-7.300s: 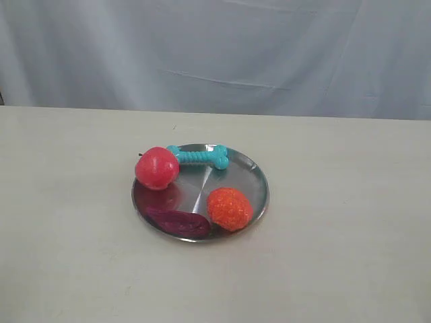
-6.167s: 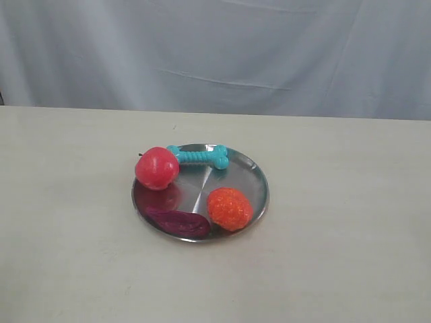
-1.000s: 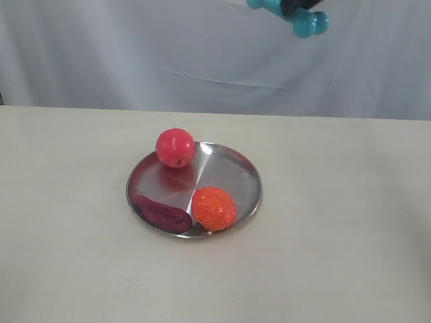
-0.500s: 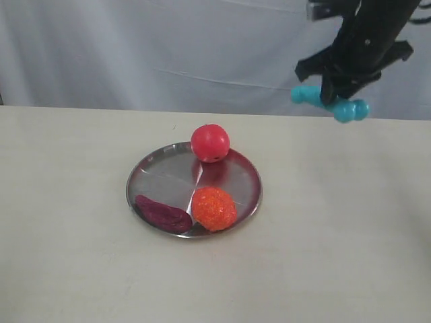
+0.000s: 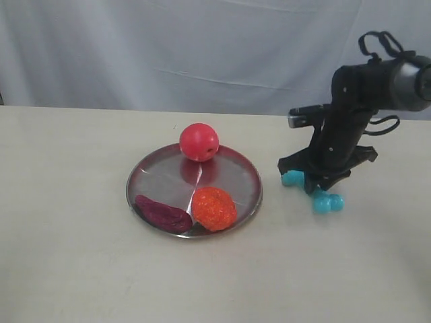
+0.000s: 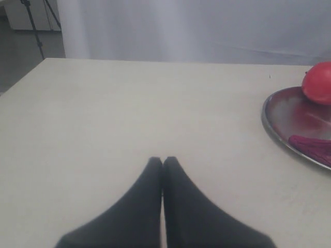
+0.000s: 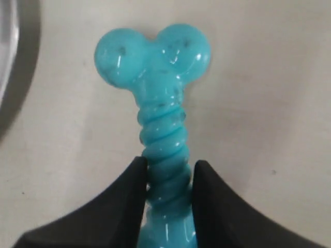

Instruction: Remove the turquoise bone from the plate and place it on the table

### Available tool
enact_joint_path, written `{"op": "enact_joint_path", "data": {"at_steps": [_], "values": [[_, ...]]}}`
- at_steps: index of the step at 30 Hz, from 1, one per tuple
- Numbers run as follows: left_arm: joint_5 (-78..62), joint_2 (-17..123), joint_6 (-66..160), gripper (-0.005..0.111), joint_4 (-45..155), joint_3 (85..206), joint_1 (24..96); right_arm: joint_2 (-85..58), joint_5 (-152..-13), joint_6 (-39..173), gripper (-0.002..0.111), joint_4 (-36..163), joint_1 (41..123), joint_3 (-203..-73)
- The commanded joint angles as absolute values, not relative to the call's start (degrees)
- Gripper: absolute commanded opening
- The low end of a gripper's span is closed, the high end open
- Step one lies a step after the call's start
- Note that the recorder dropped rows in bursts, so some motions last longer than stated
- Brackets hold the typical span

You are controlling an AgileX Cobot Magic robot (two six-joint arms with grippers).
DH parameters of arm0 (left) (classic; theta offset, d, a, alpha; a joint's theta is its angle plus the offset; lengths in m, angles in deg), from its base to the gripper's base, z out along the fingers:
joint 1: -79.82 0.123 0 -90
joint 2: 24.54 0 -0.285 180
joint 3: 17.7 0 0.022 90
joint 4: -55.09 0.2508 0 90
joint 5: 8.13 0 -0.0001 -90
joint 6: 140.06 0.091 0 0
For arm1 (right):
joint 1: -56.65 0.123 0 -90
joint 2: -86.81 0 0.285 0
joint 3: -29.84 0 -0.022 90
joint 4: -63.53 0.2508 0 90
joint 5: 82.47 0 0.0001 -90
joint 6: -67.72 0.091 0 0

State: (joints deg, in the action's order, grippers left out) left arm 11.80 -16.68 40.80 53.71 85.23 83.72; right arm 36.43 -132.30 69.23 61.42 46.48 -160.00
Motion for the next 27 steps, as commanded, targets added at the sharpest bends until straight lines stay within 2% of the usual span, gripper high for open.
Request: {"op": "enact_joint_path", "data": {"at_steps": [1,8,9,12,14,16,18,24,27], "values": [[11.49,-16.75,40.56,0.000,53.64,85.08,83.28,39.68,-130.31,69.39,-0.001,62.45,46.51,-160.17],[11.49,-16.75,40.56,0.000,53.64,85.08,83.28,39.15,-130.51,66.17,0.000,62.45,46.73,-160.17],[11.49,-16.75,40.56,0.000,53.64,85.08,83.28,38.66,-130.51,66.04,0.003,62.45,46.76,-160.17],[11.49,-16.75,40.56,0.000,53.64,85.08,83.28,36.62,-130.61,64.66,0.023,63.53,46.76,-160.17],[11.49,-16.75,40.56,0.000,53.64,85.08,83.28,34.96,-131.11,64.67,0.041,63.53,46.76,-160.17],[11.49,-16.75,40.56,0.000,53.64,85.08,83.28,33.49,-132.01,64.67,0.054,63.53,46.76,-160.17],[11.49,-16.75,40.56,0.000,53.64,85.08,83.28,31.35,-132.99,64.67,0.060,63.53,46.76,-160.17],[11.49,-16.75,40.56,0.000,53.64,85.08,83.28,23.25,-136.37,65.47,0.053,63.53,46.76,-160.17],[11.49,-16.75,40.56,0.000,53.64,85.08,83.28,17.92,-137.36,65.70,0.038,63.53,46.76,-160.17]]}}
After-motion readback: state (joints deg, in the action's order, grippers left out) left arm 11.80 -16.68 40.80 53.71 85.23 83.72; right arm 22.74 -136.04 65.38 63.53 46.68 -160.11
